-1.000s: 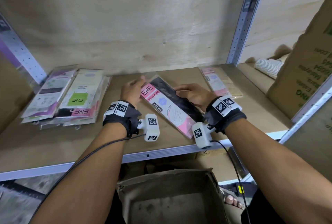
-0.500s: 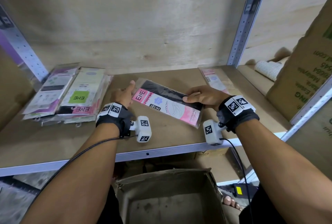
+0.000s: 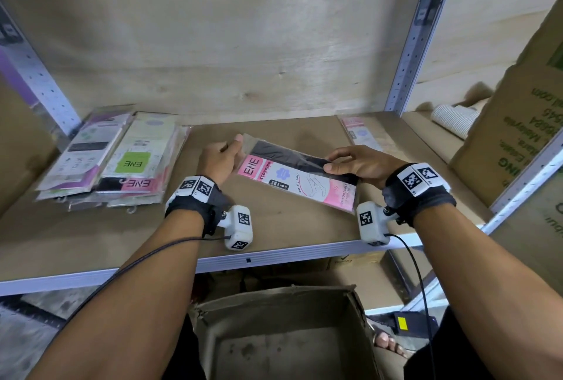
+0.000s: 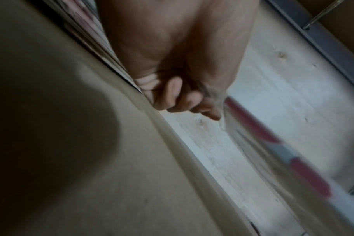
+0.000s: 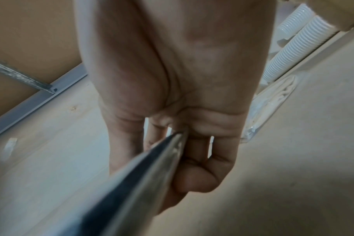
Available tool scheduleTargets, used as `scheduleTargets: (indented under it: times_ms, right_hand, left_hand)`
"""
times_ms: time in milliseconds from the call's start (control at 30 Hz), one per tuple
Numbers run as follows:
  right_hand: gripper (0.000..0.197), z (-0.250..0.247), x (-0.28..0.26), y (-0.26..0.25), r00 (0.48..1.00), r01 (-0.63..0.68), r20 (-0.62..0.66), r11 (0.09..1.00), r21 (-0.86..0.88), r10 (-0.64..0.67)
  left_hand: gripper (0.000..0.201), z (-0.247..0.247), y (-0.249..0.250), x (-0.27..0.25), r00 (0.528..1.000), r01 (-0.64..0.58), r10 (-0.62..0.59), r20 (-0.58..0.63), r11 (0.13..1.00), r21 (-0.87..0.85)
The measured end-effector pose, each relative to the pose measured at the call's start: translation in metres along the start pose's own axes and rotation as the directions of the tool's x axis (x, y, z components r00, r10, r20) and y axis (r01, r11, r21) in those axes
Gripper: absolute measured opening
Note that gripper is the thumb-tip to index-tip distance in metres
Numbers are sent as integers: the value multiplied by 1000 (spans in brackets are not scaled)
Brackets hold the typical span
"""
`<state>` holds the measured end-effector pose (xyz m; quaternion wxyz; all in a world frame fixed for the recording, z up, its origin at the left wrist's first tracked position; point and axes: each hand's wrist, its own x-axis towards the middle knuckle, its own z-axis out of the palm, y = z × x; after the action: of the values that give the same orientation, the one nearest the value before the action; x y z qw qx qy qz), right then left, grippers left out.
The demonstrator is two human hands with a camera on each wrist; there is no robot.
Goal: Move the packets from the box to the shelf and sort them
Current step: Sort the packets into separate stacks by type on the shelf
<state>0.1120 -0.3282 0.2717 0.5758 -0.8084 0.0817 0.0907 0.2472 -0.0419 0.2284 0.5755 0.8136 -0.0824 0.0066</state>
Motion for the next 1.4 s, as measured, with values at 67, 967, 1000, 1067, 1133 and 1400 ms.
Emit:
scheduleTargets:
  times_ms: [67,967,1000,1067,1133,1400]
  right_hand:
    - [12,-1,-2,1,1000,-4,14,1000,20,4]
    - [13,12,2,-2,988,0,-149,950,312,49]
    - [13,14,4,-3,988,5,-149,937,350,50]
    - [12,21,6,-6,987,26,-155,905,424,44]
    - [10,28,7,-8,982,35,-179,883,468,56]
    - [18,42,14,-8,962,-27,-246,934,357,121]
  left_hand:
    - [48,0,1,-1,999,-38,38,-1,999,22]
    - [64,6,34,-17,957,273,-224,183,910,-313]
    - [65,9,37,-20,948,280,-221,229,920,-272]
    - [60,17,44,-29,914,303,-225,339,932,-200]
    - [52,24,48,-36,877,305,-215,429,940,-151]
    - [46,35,48,-40,850,258,-165,500,958,-123]
